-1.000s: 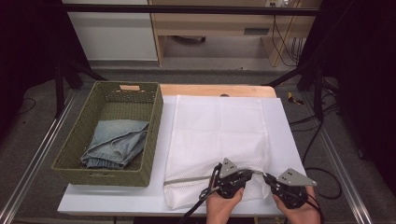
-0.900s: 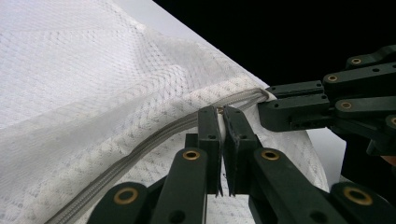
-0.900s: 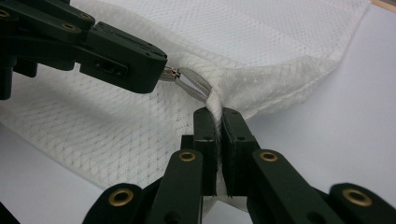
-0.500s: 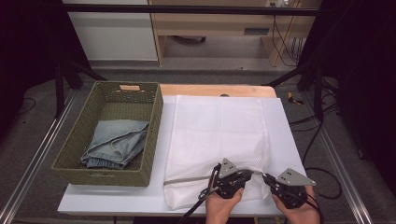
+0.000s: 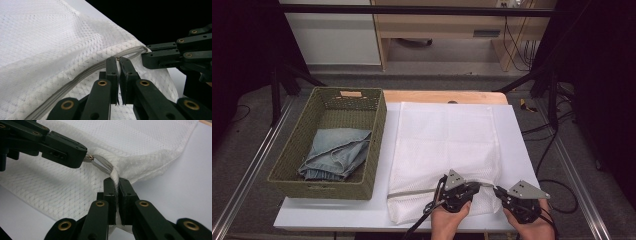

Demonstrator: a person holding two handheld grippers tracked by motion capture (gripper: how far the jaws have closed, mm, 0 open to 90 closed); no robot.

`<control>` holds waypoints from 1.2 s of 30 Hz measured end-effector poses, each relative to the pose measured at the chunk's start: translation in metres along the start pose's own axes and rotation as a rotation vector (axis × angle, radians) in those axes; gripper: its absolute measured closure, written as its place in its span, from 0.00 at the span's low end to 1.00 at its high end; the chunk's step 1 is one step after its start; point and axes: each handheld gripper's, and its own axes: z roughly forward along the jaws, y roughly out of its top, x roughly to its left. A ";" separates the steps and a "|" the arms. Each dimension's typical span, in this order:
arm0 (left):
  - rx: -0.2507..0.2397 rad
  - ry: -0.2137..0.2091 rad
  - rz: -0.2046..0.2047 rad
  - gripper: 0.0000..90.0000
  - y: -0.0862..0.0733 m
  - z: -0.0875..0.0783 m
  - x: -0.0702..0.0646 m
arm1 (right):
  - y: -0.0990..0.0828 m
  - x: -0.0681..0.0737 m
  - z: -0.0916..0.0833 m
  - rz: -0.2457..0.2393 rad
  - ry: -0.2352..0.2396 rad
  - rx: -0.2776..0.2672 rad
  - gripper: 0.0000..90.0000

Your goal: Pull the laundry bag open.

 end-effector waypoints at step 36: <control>-0.021 0.027 -0.034 0.96 -0.003 -0.017 0.008 | 0.001 0.001 -0.002 -0.006 -0.031 0.010 0.96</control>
